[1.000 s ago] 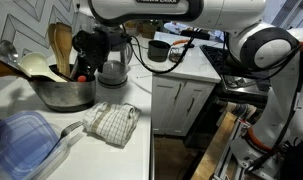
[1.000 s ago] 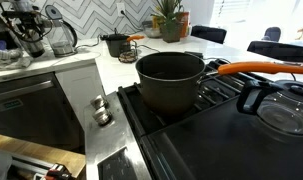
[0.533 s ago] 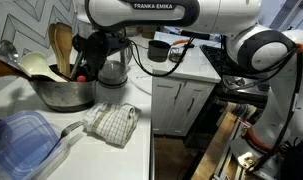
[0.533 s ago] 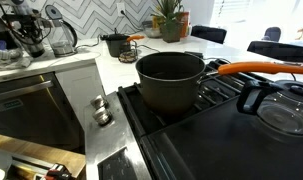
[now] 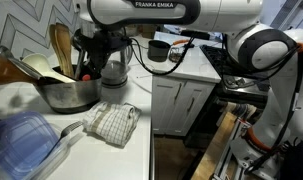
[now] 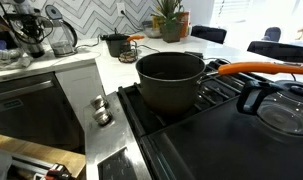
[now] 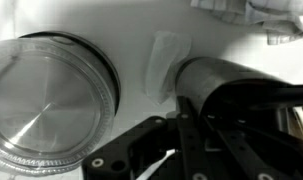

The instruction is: Place the utensil holder next to the stove

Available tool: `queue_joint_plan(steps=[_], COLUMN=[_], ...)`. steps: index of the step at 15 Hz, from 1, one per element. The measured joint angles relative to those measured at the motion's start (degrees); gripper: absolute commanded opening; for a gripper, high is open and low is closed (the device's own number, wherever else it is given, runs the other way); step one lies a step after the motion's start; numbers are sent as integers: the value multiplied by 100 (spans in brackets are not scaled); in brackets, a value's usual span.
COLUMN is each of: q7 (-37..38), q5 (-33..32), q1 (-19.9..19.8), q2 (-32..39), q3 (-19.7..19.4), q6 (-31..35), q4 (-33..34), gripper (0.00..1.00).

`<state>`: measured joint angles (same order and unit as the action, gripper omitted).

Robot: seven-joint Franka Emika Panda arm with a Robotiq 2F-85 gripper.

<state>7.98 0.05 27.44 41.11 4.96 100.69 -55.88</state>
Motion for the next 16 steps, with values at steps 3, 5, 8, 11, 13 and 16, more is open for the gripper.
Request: queue_joint_plan(steps=[3,5,8,11,13,16], q7=[-5,-5,-3,-3,-6,-59], q5=[-6,-6,-5,-5,-5,-3], q1=[-17,-22,-44,-59,-79,-159], q2=[-96,-197,-415,-670,-852,-1153], q3=[-51,-75,-91,-105,-110,-116], q6=[-105,-169,-295,-392,-389,-211], q4=[-114,-246,-526,-857,-1123,-1606], gripper=[1,1,1,1,1,1])
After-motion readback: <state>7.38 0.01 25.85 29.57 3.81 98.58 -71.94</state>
